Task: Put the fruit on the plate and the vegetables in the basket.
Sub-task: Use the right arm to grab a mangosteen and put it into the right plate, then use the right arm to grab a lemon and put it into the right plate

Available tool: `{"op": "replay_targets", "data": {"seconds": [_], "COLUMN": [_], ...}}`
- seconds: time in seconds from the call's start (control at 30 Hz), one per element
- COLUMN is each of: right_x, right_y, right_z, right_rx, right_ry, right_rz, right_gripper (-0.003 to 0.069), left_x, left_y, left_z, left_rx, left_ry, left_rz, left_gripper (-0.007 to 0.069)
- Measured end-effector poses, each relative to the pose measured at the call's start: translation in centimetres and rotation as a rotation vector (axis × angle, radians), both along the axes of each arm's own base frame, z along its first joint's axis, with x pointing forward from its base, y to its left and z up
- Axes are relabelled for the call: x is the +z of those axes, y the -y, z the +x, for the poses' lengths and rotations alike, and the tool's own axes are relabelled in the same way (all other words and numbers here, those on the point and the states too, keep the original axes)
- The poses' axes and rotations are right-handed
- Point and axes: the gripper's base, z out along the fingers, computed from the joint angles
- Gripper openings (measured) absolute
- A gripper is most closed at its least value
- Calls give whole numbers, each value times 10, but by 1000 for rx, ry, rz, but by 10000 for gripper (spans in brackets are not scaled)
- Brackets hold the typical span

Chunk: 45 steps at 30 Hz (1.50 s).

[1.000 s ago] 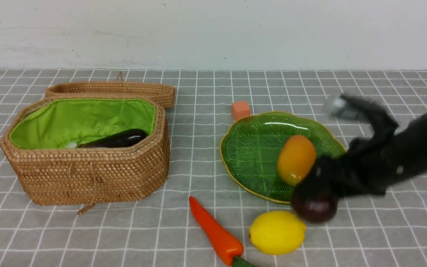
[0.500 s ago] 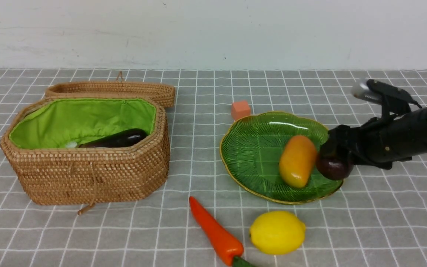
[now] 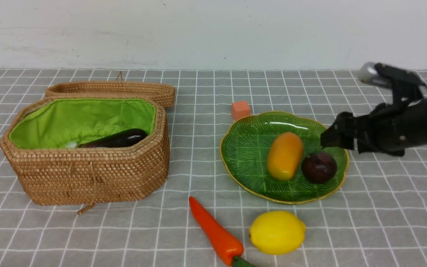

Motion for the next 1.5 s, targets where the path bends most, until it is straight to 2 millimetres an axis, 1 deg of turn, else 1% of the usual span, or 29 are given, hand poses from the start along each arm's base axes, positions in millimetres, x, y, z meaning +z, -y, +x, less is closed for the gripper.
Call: {"op": "replay_targets", "data": {"seconds": [0.03, 0.07, 0.1, 0.13, 0.2, 0.27, 0.3, 0.37, 0.4, 0.43, 0.47, 0.6, 0.7, 0.73, 0.77, 0.83, 0.9, 1.0, 1.07, 1.23, 1.3, 1.33, 1.4, 1.43, 1.5], "right_x": [6, 7, 18, 20, 24, 20, 18, 11, 10, 5, 1, -19, -31, -41, -46, -60, -65, -70, -70, -66, -62, -58, -49, -39, -27], "right_y": [-3, -4, -14, -16, -38, -55, -58, -76, -77, -88, -94, -112, -118, -122, -123, -126, -129, -131, -131, -131, -131, -131, -132, -133, -134], "right_z": [-5, -7, -17, -19, -35, -45, -47, -57, -58, -62, -64, -64, -64, -63, -62, -56, -48, -45, -45, -46, -47, -46, -45, -44, -39], "right_rx": [62, 88, 222, 244, 490, 681, 724, 944, 962, 1061, 1114, 1260, 1311, 1334, 1343, 1349, 1328, 1311, 1292, 1247, 1241, 1239, 1233, 1224, 1198], "right_ry": [14, 24, 65, 73, 115, 138, 139, 182, 185, 206, 218, 229, 204, 178, 163, 141, 157, 142, 132, 93, 64, 57, 53, 46, 44], "right_rz": [-24, -40, -93, -100, -189, -277, -296, -421, -438, -504, -551, -716, -763, -781, -787, -802, -814, -809, -799, -772, -758, -754, -742, -724, -693], "right_gripper": [635, 632, 603, 600, 560, 543, 541, 537, 537, 536, 535, 534, 534, 534, 534, 534, 533, 520, 506, 498, 477, 437, 302, 125, 22], "left_x": [0, 0, 0, 0, 0, 0, 0, 0, 0, 0, 0, 0, 0, 0, 0, 0, 0, 0, 0, 0, 0, 0, 0, 0, 0], "left_y": [0, 0, 0, 0, 0, 0, 0, 0, 0, 0, 0, 0, 0, 0, 0, 0, 0, 0, 0, 0, 0, 0, 0, 0, 0], "left_z": [0, 0, 0, 0, 0, 0, 0, 0, 0, 0, 0, 0, 0, 0, 0, 0, 0, 0, 0, 0, 0, 0, 0, 0, 0], "left_rx": [0, 0, 0, 0, 0, 0, 0, 0, 0, 0, 0, 0, 0, 0, 0, 0, 0, 0, 0, 0, 0, 0, 0, 0, 0], "left_ry": [0, 0, -1, -1, -1, -1, -1, -1, -1, -1, -1, -1, -1, -1, -1, -1, -1, -1, -1, -1, -1, -1, -1, -1, -1], "left_rz": [0, 0, 0, 0, 0, 0, 0, 0, 0, 0, 0, 0, 0, 0, 0, 0, 1, 1, 1, 1, 1, 1, 1, 1, 1], "left_gripper": [83, 83, 85, 85, 88, 90, 90, 92, 92, 92, 92, 96, 101, 104, 105, 109, 111, 113, 113, 113, 113, 113, 116, 118, 121]}}
